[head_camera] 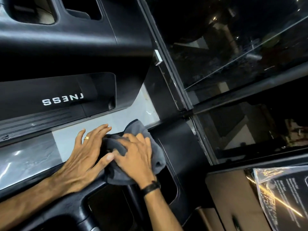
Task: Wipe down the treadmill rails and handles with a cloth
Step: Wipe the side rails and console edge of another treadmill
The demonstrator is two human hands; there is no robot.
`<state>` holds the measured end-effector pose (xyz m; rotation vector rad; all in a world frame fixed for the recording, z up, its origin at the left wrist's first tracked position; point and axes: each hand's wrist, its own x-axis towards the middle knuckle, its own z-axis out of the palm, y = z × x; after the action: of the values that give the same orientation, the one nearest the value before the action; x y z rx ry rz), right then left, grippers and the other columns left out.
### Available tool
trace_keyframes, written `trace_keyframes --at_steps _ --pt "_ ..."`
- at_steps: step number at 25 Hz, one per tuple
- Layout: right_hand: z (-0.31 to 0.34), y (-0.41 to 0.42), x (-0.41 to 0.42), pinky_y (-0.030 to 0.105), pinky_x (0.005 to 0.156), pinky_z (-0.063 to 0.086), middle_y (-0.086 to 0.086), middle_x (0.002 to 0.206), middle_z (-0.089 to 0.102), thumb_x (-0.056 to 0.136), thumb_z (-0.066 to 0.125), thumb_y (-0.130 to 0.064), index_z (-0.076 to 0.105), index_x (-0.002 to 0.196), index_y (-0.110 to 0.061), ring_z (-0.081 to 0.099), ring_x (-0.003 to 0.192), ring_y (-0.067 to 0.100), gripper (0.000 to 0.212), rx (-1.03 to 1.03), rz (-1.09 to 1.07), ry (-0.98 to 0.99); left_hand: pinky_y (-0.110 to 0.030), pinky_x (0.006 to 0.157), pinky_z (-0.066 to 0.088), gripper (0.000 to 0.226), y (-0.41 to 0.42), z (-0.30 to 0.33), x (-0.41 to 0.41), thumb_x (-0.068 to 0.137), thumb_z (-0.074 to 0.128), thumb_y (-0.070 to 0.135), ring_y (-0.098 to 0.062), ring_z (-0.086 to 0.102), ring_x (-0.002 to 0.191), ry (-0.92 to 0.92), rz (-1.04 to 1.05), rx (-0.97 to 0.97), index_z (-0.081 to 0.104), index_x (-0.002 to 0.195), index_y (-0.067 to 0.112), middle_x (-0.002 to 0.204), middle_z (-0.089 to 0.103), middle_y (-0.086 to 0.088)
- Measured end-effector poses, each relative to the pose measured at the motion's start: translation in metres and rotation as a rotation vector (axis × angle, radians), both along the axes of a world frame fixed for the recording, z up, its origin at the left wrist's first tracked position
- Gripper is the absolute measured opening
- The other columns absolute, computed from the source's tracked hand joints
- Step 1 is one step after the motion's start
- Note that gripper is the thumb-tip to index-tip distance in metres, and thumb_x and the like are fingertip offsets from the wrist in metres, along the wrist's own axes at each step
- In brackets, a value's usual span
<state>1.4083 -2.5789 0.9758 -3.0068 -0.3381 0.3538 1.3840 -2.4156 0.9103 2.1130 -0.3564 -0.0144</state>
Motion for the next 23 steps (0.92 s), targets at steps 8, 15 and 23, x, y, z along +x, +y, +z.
trace_keyframes --at_steps 8,15,23 --pt "-0.01 -0.156 0.089 0.044 0.094 0.033 -0.002 0.126 0.063 0.088 0.051 -0.041 0.069 0.111 -0.027 0.052 0.108 0.032 0.032 -0.12 -0.634 -0.335 -0.044 0.122 -0.005 0.071 -0.001 -0.003 -0.002 0.097 0.012 0.069 -0.005 0.015 0.149 0.065 -0.132 0.068 0.008 0.158 0.032 0.164 0.014 0.011" --pt "-0.015 -0.085 0.11 0.045 0.095 0.031 0.012 0.119 0.066 0.091 0.052 -0.051 0.069 0.112 -0.013 0.049 0.117 0.033 0.047 -0.433 -0.469 -0.058 -0.047 0.122 -0.001 0.078 -0.001 0.001 0.002 0.095 0.013 0.07 0.002 0.006 0.147 0.043 -0.047 0.03 0.007 0.158 0.025 0.166 -0.005 0.007" --pt "-0.005 0.066 -0.029 0.045 0.087 0.032 0.0 0.095 0.067 0.086 0.056 -0.034 0.063 0.085 -0.024 0.047 0.092 0.025 0.012 0.087 0.153 0.108 -0.059 0.11 0.031 0.062 0.017 0.004 0.005 0.092 0.027 0.073 -0.018 0.046 0.131 0.031 0.247 -0.403 0.027 0.146 0.044 0.159 0.021 0.009"
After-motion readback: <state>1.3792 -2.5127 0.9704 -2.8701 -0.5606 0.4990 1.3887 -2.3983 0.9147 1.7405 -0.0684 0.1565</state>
